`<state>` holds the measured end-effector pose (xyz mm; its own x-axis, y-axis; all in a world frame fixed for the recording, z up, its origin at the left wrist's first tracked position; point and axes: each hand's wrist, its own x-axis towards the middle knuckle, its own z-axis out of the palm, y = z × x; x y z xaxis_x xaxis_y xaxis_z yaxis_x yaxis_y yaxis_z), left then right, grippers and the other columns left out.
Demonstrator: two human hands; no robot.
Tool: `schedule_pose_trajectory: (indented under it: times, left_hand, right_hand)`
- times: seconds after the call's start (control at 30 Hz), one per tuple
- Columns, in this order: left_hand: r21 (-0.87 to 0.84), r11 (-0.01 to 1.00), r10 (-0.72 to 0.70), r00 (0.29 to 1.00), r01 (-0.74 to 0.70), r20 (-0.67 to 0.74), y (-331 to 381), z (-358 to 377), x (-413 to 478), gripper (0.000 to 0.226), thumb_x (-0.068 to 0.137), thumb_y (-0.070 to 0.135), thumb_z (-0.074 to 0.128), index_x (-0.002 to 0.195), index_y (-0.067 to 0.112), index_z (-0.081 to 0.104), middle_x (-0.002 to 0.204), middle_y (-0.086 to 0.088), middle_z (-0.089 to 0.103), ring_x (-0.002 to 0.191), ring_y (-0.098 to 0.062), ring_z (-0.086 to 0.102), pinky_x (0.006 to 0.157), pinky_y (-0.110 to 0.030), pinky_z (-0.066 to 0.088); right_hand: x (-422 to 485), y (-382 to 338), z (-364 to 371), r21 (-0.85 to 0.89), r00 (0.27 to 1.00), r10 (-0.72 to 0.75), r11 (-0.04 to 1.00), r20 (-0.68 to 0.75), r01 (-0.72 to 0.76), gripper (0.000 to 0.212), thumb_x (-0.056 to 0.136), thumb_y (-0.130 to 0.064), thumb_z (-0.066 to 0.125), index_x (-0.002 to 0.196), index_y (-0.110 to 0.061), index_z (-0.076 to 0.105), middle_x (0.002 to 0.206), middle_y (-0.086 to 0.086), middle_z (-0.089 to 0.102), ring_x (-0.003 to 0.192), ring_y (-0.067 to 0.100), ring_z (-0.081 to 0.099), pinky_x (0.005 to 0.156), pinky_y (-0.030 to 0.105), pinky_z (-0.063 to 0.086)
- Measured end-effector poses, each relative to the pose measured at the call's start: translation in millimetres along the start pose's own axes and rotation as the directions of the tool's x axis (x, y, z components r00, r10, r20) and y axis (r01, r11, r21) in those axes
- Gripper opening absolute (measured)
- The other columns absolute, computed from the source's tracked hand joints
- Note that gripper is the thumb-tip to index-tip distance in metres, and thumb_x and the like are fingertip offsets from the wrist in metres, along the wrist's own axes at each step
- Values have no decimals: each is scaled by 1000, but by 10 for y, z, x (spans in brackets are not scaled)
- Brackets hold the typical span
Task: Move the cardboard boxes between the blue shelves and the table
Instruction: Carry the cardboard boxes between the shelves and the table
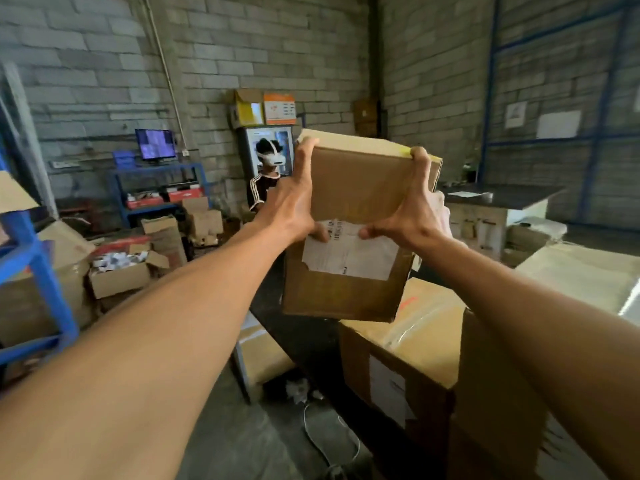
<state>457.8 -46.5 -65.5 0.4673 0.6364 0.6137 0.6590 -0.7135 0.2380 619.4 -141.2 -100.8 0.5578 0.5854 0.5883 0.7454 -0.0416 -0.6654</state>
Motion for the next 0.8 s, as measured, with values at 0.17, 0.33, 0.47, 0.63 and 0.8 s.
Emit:
schedule_pose_trajectory:
  times: [0.17,0.33,0.47,0.63,0.8]
  left_hand:
    - [-108,984,151,983,-140,108,-163,523,335,144,52,20,94,145,37,-15,120,-22,58,91,-34,64,86,-48,53]
    - [-164,947,307,929,-276,207,-409,979,690,145,53,17,94,142,41,-17,118,-21,58,91,-35,65,86,-51,53]
    - [-195,890,453,840,-412,299,-596,1192,926,144,52,14,94,137,49,-18,124,-22,56,101,-39,62,90,-57,50]
    - [-250,788,616,722,-563,316,-637,1303,1020,137,55,8,90,136,53,-10,130,-21,49,110,-41,57,84,-57,52]
    - [-449,691,672,731,-566,114,-735,1614,1013,139,62,14,89,147,42,-17,120,-16,62,94,-36,66,81,-52,52]
  right_hand:
    - [125,364,196,-62,996,76,995,-44,-78,125,63,-41,92,149,-41,0,133,20,40,111,39,49,87,51,49]
    - [70,610,570,-74,969,189,976,-162,-203,121,63,-41,91,148,-36,6,137,17,38,116,38,47,91,53,48]
    - [-78,665,946,-60,892,339,926,-299,-372,121,61,-44,92,147,-36,8,136,16,33,119,43,47,95,55,47]
    - [-246,627,1240,-282,783,412,769,-466,-573,122,54,-63,87,140,-26,8,143,20,18,137,49,23,111,64,26]
    - [-177,472,1170,-548,878,206,713,-432,-437,126,58,-49,92,151,-30,9,138,19,35,129,43,38,106,65,30]
